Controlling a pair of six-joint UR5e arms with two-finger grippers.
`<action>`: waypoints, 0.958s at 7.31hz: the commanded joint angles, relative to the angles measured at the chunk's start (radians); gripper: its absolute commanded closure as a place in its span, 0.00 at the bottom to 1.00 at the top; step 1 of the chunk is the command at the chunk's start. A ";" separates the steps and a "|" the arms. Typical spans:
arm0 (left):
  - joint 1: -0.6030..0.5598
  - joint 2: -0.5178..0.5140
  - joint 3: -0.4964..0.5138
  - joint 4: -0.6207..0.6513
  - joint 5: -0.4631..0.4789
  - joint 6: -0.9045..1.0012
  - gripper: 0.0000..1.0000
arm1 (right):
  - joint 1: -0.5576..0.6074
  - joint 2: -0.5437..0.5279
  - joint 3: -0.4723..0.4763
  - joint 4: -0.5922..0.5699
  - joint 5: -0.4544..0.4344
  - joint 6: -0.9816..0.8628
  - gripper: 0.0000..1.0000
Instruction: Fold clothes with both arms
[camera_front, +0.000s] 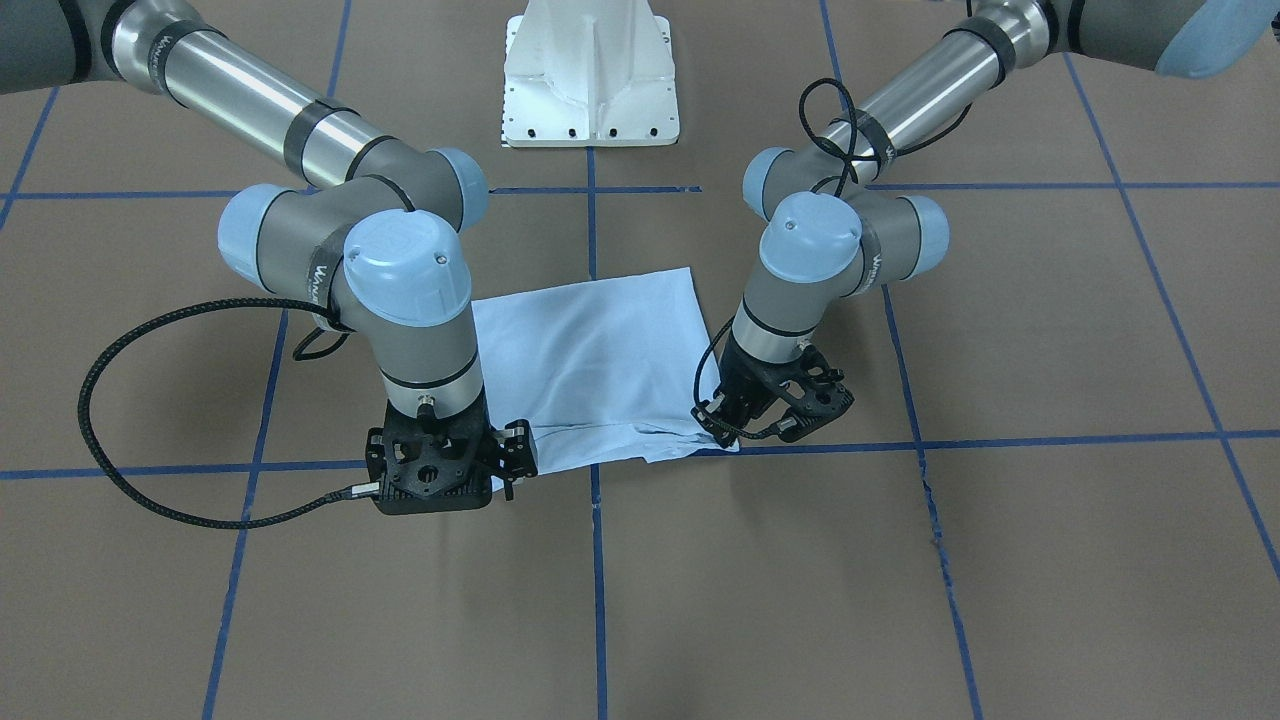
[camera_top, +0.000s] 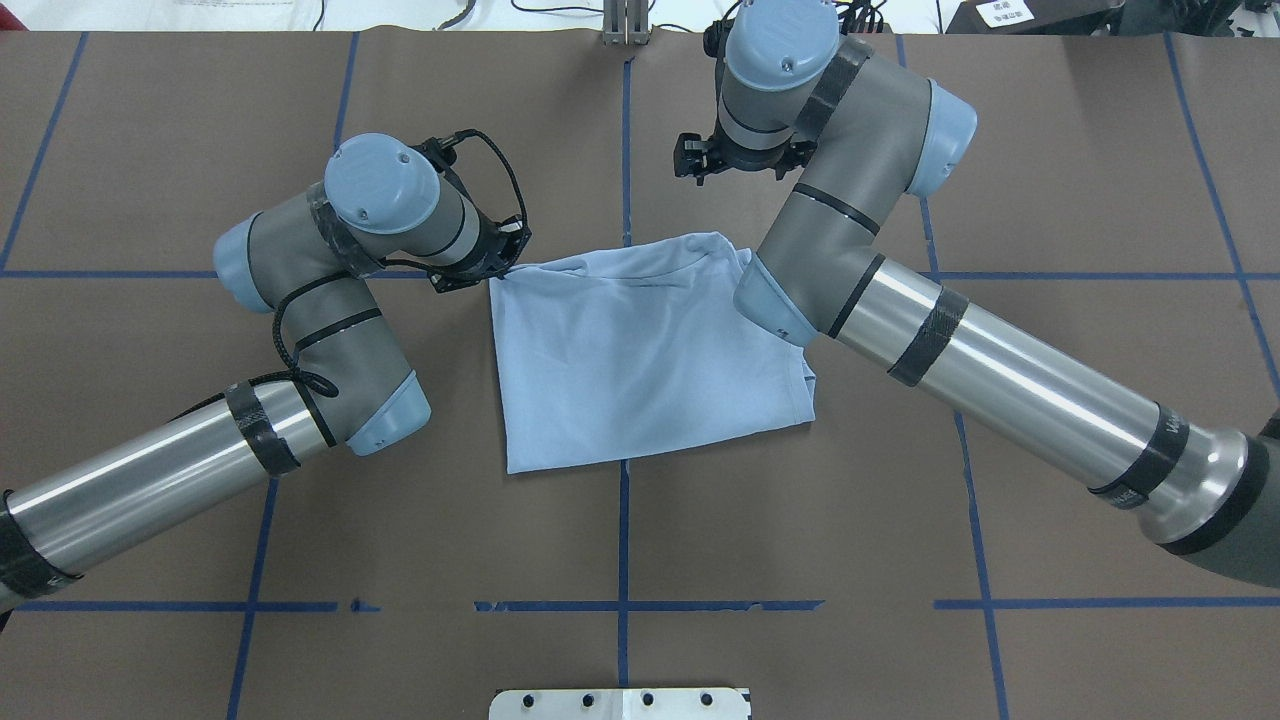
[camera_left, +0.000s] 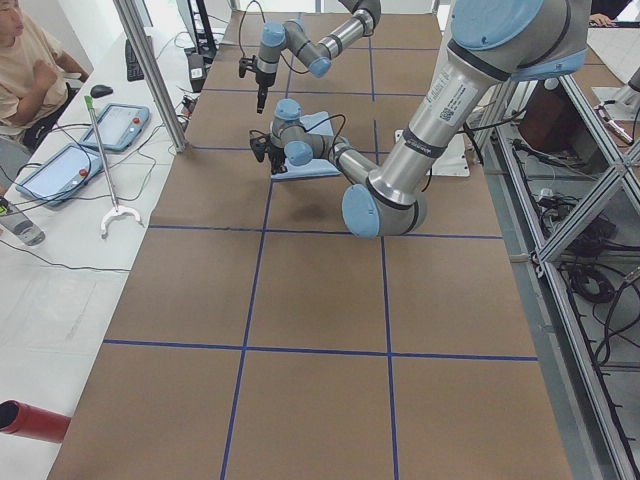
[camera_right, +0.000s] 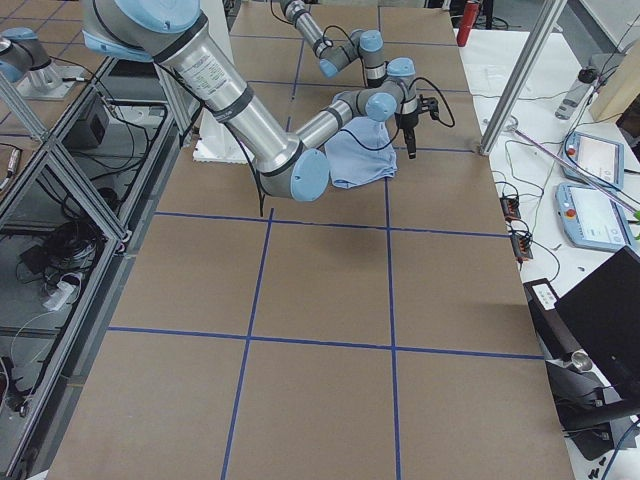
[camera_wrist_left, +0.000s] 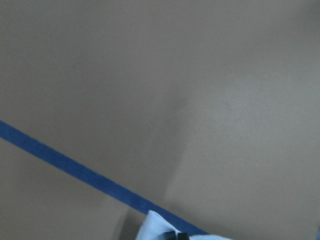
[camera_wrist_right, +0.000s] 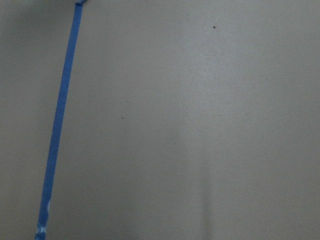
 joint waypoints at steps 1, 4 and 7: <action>-0.009 -0.001 0.036 -0.002 0.037 0.033 1.00 | 0.000 -0.001 0.000 0.000 0.000 0.001 0.00; -0.022 -0.004 0.032 -0.030 0.031 0.107 0.01 | 0.000 -0.007 0.000 0.000 0.006 -0.004 0.00; -0.127 0.090 -0.119 0.002 -0.147 0.363 0.00 | 0.090 -0.018 0.002 -0.015 0.155 -0.057 0.00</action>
